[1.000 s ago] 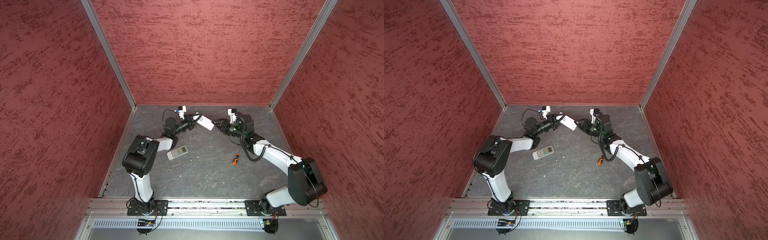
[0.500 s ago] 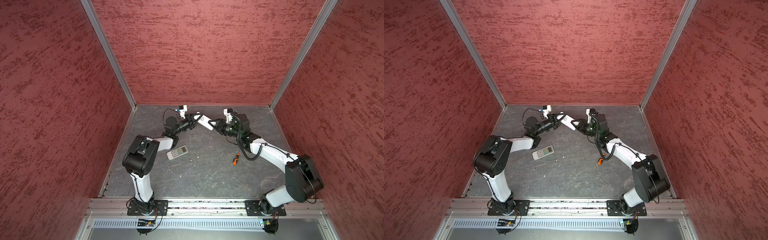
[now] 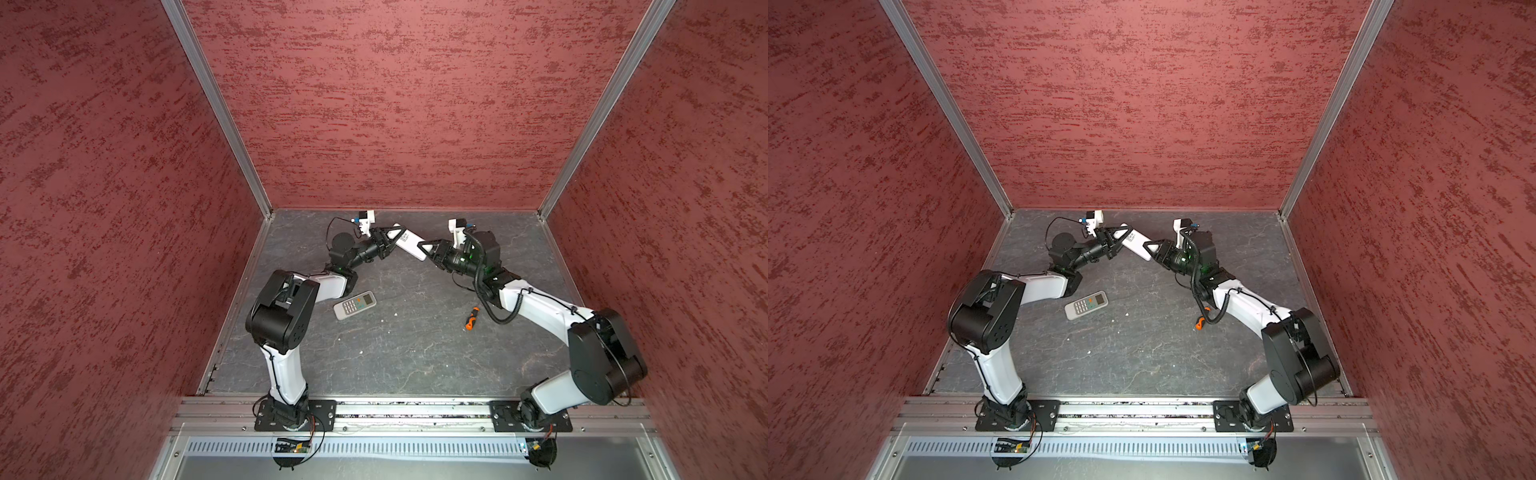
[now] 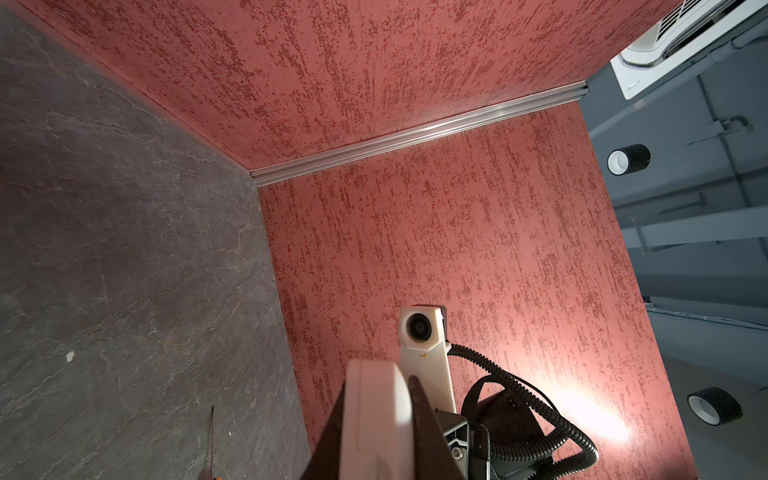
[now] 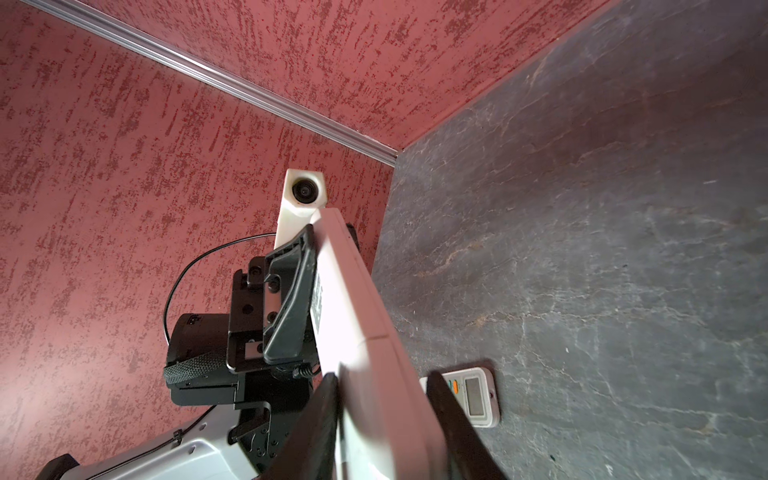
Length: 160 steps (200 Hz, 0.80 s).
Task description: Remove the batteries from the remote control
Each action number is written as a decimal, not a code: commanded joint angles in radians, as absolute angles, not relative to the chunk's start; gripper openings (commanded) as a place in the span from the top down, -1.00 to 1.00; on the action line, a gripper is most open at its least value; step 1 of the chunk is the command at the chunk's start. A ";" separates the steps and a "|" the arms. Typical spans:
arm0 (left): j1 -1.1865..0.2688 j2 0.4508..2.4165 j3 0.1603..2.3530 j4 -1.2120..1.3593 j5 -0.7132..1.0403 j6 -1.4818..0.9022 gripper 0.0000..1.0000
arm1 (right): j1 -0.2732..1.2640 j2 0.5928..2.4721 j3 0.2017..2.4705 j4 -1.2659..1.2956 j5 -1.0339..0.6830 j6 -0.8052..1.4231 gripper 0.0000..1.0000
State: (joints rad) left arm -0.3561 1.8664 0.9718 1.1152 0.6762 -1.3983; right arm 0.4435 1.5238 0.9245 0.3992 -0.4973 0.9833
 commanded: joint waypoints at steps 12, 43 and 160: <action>-0.343 1.862 0.989 1.148 0.667 -1.427 1.00 | 0.450 1.518 0.903 0.438 -0.513 0.991 0.23; -0.343 1.850 0.987 1.125 0.661 -1.421 1.00 | 0.448 1.519 0.908 0.440 -0.520 0.992 0.14; -0.346 1.836 0.987 1.109 0.659 -1.409 1.00 | 0.450 1.515 0.909 0.413 -0.520 0.986 0.21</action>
